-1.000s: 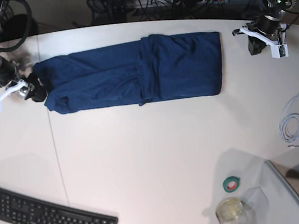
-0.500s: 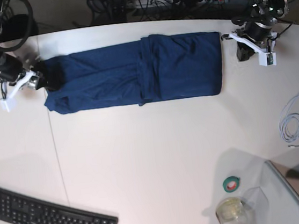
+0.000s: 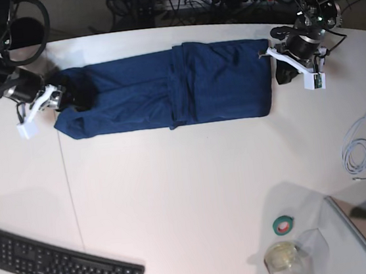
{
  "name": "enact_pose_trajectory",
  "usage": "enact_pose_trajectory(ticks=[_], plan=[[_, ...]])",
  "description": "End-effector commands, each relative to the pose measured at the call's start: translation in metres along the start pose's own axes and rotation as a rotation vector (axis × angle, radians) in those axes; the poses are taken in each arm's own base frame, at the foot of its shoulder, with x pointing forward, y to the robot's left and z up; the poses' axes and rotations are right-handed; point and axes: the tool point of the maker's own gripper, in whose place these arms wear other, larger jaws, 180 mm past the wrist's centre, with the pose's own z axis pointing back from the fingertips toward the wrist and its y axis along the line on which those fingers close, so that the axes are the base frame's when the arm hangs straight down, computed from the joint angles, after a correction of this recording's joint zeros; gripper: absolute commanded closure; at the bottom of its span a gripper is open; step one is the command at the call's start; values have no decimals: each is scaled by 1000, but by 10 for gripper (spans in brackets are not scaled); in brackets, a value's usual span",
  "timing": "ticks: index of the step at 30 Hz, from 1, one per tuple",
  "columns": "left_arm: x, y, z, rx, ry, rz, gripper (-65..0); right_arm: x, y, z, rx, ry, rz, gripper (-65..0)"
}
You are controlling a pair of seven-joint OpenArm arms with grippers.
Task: Layout the t-shirt on the table in an organized manner, then fold the t-shirt properly
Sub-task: 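Release the fold and reposition both grippers at the strip's two ends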
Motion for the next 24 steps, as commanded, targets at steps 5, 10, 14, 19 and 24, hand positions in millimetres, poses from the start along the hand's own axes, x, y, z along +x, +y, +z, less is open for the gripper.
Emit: enact_pose_trajectory(ticks=[5, 10, 14, 19, 24], plan=[[6, 0, 0, 8, -15, -35, 0, -36, -16, 4, -78, 163, 7, -494], [-1, -7, -3, 16, 8, -66, 0, -34, -16, 3, -77, 162, 8, -359], [-3, -10, -3, 13, 10, -61, 0, -33, -16, 2, -78, 161, 9, -357], [-3, -10, -3, 13, 11, -61, 0, -33, -15, 2, -77, 163, 11, -402], [-4, -10, -3, 13, 13, -61, 0, -41, -6, -7, -52, 204, 39, -398]])
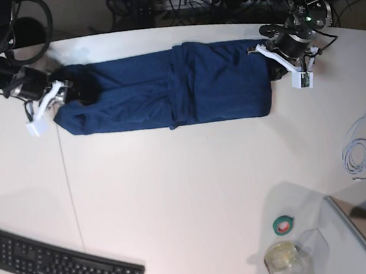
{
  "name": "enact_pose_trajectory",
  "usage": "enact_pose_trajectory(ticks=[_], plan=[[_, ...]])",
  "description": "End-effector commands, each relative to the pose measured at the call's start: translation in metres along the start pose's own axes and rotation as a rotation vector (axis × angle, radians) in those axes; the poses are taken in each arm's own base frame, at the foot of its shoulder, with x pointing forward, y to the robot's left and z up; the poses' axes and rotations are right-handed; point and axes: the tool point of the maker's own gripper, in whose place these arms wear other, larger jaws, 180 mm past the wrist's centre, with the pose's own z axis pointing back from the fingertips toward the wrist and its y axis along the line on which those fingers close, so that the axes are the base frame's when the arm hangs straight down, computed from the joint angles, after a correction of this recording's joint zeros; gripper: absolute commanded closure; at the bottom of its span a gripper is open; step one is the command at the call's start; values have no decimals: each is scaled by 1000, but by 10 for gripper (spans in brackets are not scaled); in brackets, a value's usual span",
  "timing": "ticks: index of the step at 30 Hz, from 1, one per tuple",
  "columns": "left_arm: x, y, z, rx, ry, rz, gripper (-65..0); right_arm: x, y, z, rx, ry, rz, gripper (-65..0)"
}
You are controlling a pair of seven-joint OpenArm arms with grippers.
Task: Layout the t-shirt on the table in an organized manner, then fold the t-shirt properly
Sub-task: 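Release the fold and reposition both grippers at the strip's two ends, then fold the hem end over onto the shirt with the right gripper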
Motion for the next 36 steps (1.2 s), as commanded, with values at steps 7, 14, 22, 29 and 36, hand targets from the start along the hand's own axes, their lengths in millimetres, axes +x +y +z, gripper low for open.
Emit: enact_pose_trajectory(ticks=[7, 14, 22, 29, 36], plan=[[11, 5, 2, 10, -38, -7, 0, -23, -11, -2, -65, 118, 2, -246], [10, 4, 2, 7, -34, -8, 0, -17, -9, -4, -60, 108, 7, -35], [8, -21, -5, -54, -21, -36, 0, -3, 4, -4, -47, 116, 75, -9], [7, -39, -9, -100, -13, -58, 0, 10, 54, -2, -8, 111, 213, -9], [8, -42, -10, -105, -15, -62, 0, 29, 114, -7, 41, 82, 317, -8]])
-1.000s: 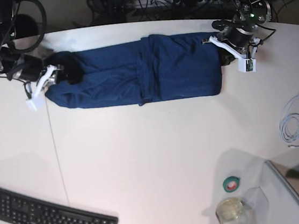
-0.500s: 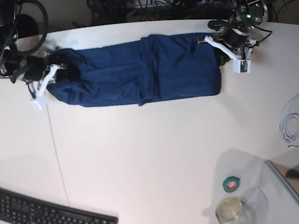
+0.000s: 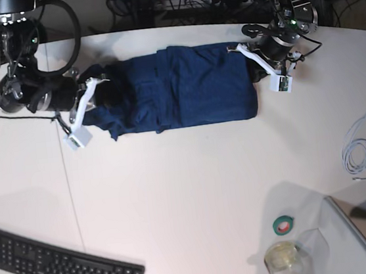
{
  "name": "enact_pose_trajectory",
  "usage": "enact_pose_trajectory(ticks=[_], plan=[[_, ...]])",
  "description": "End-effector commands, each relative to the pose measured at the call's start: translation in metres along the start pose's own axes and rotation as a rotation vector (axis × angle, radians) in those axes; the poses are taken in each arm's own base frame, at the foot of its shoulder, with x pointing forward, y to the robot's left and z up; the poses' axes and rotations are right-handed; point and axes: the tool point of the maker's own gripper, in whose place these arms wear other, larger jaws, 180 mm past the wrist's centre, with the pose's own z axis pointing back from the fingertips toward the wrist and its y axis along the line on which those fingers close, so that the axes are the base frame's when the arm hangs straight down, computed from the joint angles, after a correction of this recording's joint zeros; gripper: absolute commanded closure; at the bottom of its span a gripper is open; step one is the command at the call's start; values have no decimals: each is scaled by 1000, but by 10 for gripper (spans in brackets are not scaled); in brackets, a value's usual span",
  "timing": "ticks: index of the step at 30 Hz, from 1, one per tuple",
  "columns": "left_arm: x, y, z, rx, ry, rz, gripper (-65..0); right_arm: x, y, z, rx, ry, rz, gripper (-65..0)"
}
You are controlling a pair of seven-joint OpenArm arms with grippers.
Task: Layout the t-shirt on the table in an organized manner, then fold the t-shirt properly
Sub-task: 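Fold the hem end over onto the shirt with the right gripper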
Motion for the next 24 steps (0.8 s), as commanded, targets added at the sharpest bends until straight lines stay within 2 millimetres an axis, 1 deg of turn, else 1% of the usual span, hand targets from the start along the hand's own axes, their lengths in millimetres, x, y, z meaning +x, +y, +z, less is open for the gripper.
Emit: enact_pose_trajectory(ticks=[1, 6, 7, 9, 14, 15, 18, 19, 24], plan=[[12, 3, 2, 3, -39, -5, 0, 17, 14, 0, 32, -49, 18, -8], [12, 3, 2, 3, -41, -5, 0, 20, 54, -21, 104, -26, 17, -8], [13, 2, 2, 2, -42, -4, 0, 20, 59, -24, 112, -15, 22, -8], [12, -1, 0, -3, -42, 2, 0, 23, 63, -23, 110, -17, 21, -8], [12, -2, 0, -4, -43, 5, 0, 34, 70, -15, 105, -49, 55, -8], [12, -6, -1, -14, -41, 0, 0, 37, 73, -13, 105, -58, 68, -8], [11, -22, -5, -57, -31, -27, 0, 36, 87, -13, 123, -27, 122, -8], [11, -27, -7, -70, -29, -33, 0, 37, 89, -13, 124, -29, 130, -8], [11, -47, -13, -90, -21, -51, 0, 38, 86, -12, 114, -31, 115, -8]])
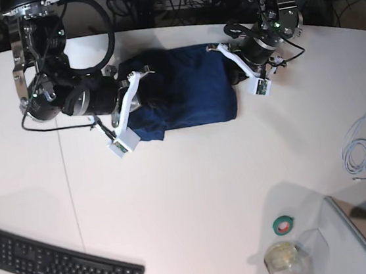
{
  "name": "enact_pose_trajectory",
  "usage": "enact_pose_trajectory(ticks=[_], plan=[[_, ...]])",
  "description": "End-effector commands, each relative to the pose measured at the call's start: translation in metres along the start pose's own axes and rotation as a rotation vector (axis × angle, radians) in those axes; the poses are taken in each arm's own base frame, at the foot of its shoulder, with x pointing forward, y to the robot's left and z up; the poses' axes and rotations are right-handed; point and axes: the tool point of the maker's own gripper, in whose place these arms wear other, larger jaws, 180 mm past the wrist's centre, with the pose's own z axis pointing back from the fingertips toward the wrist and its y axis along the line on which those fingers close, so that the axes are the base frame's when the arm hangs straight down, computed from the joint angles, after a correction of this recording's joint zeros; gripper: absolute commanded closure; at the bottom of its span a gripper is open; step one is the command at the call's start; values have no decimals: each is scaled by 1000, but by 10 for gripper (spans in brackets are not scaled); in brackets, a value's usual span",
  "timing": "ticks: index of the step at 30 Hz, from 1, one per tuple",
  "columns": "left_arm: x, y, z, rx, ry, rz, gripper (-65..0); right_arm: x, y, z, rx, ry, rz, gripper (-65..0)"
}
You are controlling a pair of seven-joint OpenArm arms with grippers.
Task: Layout the t-shirt on the table in an organized manner, then fold the t-shirt properly
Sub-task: 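Fold the hem end over onto the shirt with the right gripper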
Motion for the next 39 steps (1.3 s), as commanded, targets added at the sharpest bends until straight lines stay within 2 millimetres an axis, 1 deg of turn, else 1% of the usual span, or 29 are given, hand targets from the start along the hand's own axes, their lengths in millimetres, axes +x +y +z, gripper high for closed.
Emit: enact_pose_trajectory(ticks=[1, 3, 4, 10, 11, 13, 15, 17, 18, 22, 24, 27, 30, 39], plan=[[10, -6, -1, -11, -30, -7, 0, 15, 5, 3, 13, -49, -5, -8], [12, -16, -4, -28, -28, -21, 0, 17, -1, 6, -8, -49, -20, -8], [16, -20, -7, -39, -35, -31, 0, 16, -2, 6, -11, -46, -23, -8], [17, -45, -12, -99, -32, -58, 0, 17, -5, 8, -18, -45, -21, -8], [17, -46, -13, -98, -31, -58, 0, 16, -5, 7, -18, -43, -23, -8], [18, -42, -13, -71, -33, -49, 0, 14, -4, 6, -15, -36, -22, -8], [18, -39, -13, -59, -33, -45, 0, 21, -5, 6, -16, -47, -10, -8], [18, -39, -13, -59, -32, -46, 0, 23, -6, 3, -14, -44, -16, -8], [18, -39, -13, -59, -32, -46, 0, 26, -9, 2, -14, -42, -18, -8], [18, -39, -13, -59, -32, -46, 0, 21, -26, -12, -15, 1, -70, -8], [18, -39, -13, -59, -32, -46, 0, 21, -29, -16, -14, -1, -83, -8], [18, -39, -13, -59, -32, -46, 0, 13, -20, -25, 11, 38, -65, -8], [18, -40, -14, -60, -33, -44, 0, 10, -12, -30, 28, 56, -48, -8], [20, -50, -16, -73, -42, -28, 0, 9, -11, -31, 30, 56, -69, -8]])
